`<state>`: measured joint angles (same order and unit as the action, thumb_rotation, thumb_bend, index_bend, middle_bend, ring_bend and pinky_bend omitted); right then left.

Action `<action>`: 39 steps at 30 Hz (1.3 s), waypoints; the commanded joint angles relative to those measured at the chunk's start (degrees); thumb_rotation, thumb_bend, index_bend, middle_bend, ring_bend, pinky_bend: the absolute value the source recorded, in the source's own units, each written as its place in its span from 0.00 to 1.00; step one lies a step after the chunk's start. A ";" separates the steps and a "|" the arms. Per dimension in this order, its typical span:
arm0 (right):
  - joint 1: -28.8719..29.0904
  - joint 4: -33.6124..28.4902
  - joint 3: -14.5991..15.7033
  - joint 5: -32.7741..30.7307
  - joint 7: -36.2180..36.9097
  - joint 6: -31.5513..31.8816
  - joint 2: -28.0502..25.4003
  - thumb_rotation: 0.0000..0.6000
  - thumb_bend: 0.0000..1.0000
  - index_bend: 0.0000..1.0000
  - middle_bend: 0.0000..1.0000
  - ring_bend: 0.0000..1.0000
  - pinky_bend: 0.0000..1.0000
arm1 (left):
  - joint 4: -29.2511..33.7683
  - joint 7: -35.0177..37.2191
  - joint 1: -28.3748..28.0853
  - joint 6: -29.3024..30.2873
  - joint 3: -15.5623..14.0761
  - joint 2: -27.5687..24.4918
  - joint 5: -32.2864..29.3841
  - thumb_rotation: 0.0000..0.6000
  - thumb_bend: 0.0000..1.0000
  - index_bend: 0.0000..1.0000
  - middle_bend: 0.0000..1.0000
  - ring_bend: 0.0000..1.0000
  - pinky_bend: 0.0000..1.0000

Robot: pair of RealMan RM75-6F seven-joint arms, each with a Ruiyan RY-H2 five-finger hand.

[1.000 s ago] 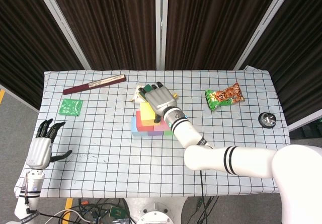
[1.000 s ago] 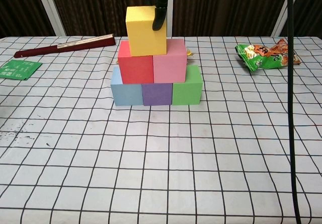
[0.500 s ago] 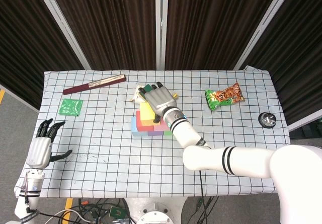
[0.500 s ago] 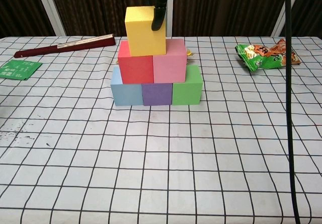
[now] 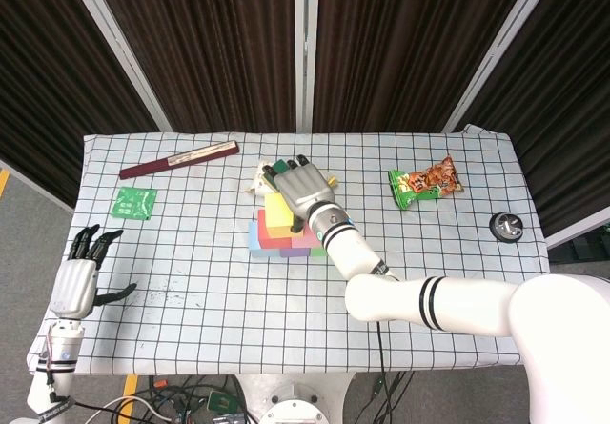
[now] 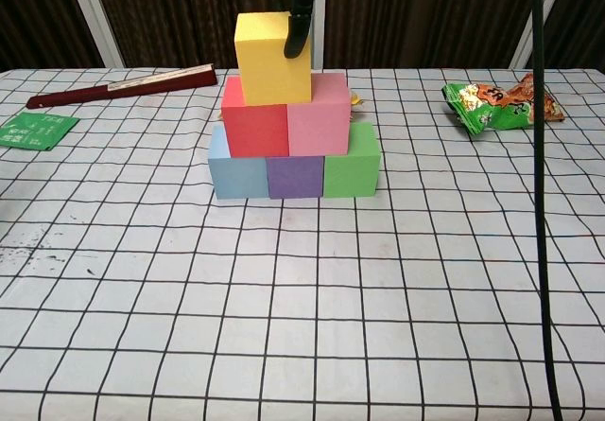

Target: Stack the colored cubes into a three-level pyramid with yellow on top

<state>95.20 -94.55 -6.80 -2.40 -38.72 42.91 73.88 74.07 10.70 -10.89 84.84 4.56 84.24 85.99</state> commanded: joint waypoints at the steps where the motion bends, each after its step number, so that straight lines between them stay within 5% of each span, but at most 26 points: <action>1: -0.12 -0.13 -0.22 -0.42 0.51 -1.18 -0.41 1.00 0.01 0.00 0.41 0.07 0.00 | 0.05 0.06 0.04 -0.05 0.02 -0.01 -0.12 1.00 0.00 0.17 0.20 0.02 0.04; 19: -0.14 -0.89 0.25 0.50 2.67 -2.21 -2.01 1.00 0.00 0.00 0.22 0.00 0.00 | -0.10 0.06 0.03 -0.18 0.02 0.02 -0.15 1.00 0.00 0.17 0.20 0.02 0.04; 26: -2.56 -7.67 -0.50 3.58 5.01 1.07 -8.82 1.00 0.00 0.00 0.07 0.00 0.00 | -0.17 -0.09 0.05 -0.10 0.07 0.00 -0.17 1.00 0.00 0.17 0.20 0.02 0.04; 31: -9.16 -17.80 1.10 12.52 6.96 8.96 -17.63 1.00 0.00 0.00 0.00 0.00 0.00 | -0.26 -0.41 0.05 -0.16 -0.02 0.08 -0.14 1.00 0.00 0.18 0.20 0.02 0.04; 39: -31.57 -31.90 10.38 38.85 12.51 29.79 -30.09 1.00 0.00 0.00 0.00 0.00 0.00 | -0.73 -2.05 -0.01 -0.19 -0.06 0.34 -0.13 1.00 0.00 0.18 0.20 0.02 0.04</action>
<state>75.12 -120.06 -1.98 23.56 -29.75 62.20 50.18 73.40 8.77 -10.91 84.62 4.49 84.54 85.86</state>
